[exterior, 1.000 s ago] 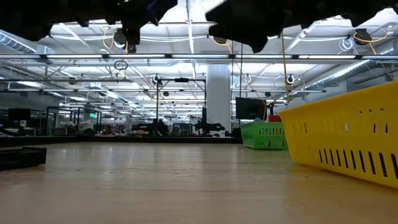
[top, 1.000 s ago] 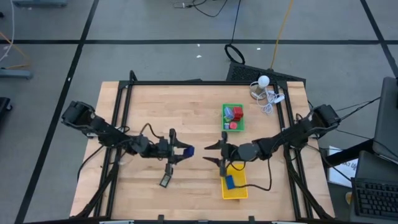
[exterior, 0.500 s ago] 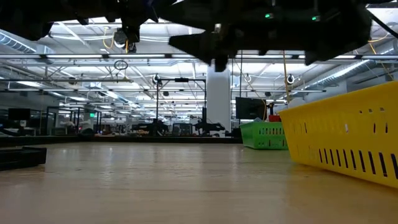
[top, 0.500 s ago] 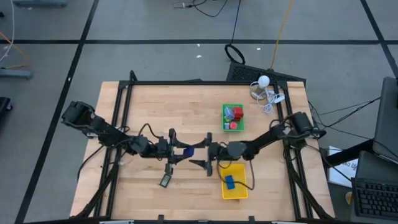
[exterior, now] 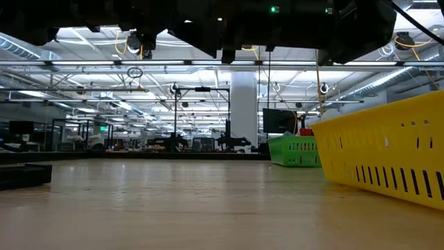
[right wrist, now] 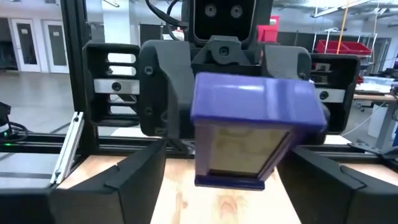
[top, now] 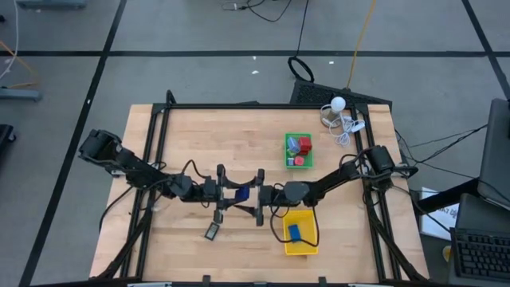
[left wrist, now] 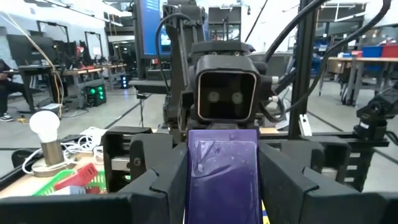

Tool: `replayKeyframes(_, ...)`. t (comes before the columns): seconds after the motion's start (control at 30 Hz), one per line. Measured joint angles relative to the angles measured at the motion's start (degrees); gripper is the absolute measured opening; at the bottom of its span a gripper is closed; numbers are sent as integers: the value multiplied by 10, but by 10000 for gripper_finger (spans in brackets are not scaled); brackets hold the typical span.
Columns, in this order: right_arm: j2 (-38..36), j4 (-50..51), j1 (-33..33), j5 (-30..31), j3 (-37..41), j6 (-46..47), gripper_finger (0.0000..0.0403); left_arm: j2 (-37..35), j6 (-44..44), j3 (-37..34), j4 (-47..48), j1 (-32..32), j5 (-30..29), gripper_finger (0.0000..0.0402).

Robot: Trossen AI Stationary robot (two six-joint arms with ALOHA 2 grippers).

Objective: Pick & Place Office items
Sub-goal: Put the dark blue digital timer into the yellow bin

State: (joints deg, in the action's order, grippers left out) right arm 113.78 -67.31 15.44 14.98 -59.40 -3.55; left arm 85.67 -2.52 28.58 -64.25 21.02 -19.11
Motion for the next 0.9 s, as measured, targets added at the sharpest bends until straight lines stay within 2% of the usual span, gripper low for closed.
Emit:
replayKeyframes(0.17, 0, 0, 0, 0, 0, -2, 248, 0, 0, 0, 5, 0, 1, 154)
replayKeyframes(0.43, 0, -1, 0, 0, 0, -16, 148, 0, -5, 0, 6, 0, 5, 154)
replayKeyframes(0.6, 0, 0, 0, 0, 0, -14, 148, 0, 7, 0, 11, 0, 9, 158)
replayKeyframes(0.77, 0, 8, 2, -4, 0, -22, 148, 0, 23, 0, 6, 0, 9, 221)
replayKeyframes(0.9, -17, 40, 9, -5, 3, -21, 148, -24, 68, 0, 1, 1, 15, 263)
